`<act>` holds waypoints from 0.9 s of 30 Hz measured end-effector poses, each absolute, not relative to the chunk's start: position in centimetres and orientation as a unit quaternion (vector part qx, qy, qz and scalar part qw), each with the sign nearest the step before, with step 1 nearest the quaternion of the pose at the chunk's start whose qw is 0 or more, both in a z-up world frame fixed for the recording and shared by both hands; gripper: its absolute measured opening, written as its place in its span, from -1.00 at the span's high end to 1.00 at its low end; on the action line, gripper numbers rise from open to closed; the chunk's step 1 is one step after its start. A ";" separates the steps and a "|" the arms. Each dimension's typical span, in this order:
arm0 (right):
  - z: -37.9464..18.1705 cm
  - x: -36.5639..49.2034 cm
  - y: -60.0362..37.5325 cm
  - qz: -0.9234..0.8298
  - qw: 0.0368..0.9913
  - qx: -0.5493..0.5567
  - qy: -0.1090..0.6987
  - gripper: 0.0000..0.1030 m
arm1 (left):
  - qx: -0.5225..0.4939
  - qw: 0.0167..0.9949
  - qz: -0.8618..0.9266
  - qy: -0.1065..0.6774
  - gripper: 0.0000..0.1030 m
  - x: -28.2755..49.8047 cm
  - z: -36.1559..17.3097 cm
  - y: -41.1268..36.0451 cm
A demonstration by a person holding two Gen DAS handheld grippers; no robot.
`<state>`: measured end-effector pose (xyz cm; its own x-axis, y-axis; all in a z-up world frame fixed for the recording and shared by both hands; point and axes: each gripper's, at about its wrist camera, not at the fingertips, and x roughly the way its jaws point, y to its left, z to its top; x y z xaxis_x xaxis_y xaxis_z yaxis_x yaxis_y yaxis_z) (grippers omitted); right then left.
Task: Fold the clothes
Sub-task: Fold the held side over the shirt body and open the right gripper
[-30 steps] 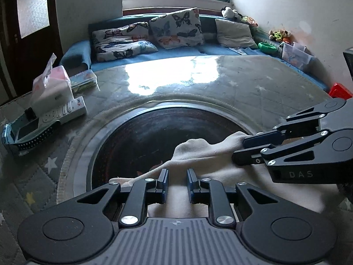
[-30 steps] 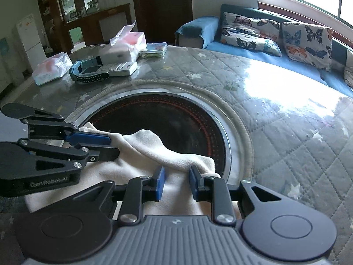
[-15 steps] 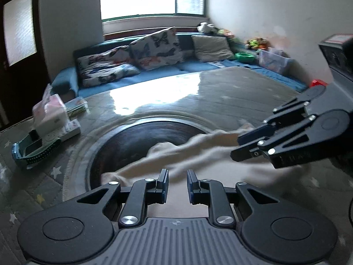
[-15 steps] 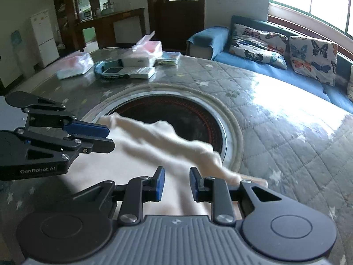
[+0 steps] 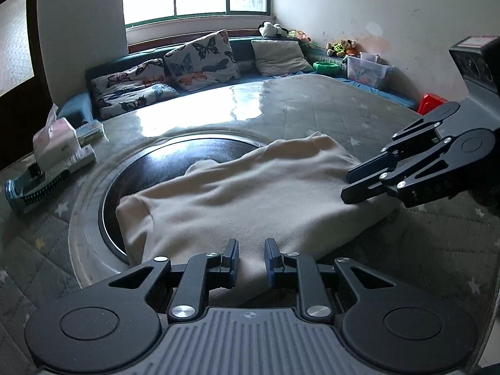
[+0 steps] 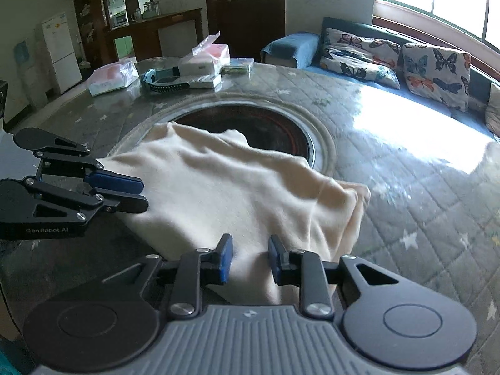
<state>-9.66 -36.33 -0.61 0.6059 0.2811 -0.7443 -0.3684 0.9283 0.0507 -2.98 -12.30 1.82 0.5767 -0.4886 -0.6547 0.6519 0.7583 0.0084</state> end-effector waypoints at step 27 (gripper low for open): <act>-0.6 -3.4 -37.7 0.134 0.909 -0.023 0.394 0.52 | 0.062 0.898 -0.267 0.343 0.53 1.5 3.4 -9.1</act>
